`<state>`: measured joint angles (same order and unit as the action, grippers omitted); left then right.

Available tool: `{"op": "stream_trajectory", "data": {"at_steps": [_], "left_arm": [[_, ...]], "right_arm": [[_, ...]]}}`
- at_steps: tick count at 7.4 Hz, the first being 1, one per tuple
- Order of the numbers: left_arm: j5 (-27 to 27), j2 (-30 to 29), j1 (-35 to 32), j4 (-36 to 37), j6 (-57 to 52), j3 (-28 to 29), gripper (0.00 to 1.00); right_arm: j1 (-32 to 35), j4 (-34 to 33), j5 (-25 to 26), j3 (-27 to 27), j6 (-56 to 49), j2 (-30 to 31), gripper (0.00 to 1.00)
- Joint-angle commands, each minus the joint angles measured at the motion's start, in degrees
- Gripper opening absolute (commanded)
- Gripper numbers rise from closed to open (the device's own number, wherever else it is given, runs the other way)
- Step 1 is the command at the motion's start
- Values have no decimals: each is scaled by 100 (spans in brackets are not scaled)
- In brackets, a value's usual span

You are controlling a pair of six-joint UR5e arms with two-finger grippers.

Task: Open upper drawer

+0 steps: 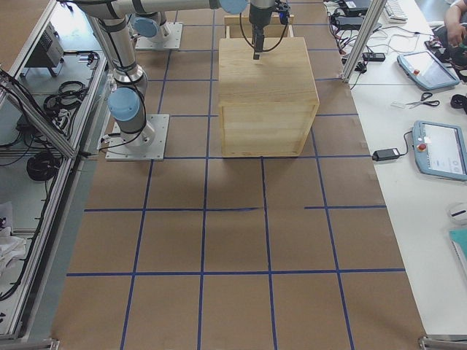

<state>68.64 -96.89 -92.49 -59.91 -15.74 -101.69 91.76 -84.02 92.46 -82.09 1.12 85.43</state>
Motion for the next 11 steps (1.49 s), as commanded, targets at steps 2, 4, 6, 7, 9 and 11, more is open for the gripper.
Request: {"op": "stream_trajectory", "data": {"at_steps": [2,4,6,7,9,11], "left_arm": [[35,205,90,-21,-96,52,100],[70,477,344,-632,-78,323,100],[236,750,643,-1713,-105,798,100],[864,855,653,-1883,-105,965,100],[2008,944,635,-3013,-9,1632,100],[2118,830,609,-3168,866,1776,100]], "right_arm": [[-9,0,0,0,2,0,100],[0,0,0,0,2,0,100],[-9,0,0,0,2,0,100],[-9,0,0,0,-7,0,100],[0,0,0,-9,2,0,100],[0,0,0,0,-7,0,100]]}}
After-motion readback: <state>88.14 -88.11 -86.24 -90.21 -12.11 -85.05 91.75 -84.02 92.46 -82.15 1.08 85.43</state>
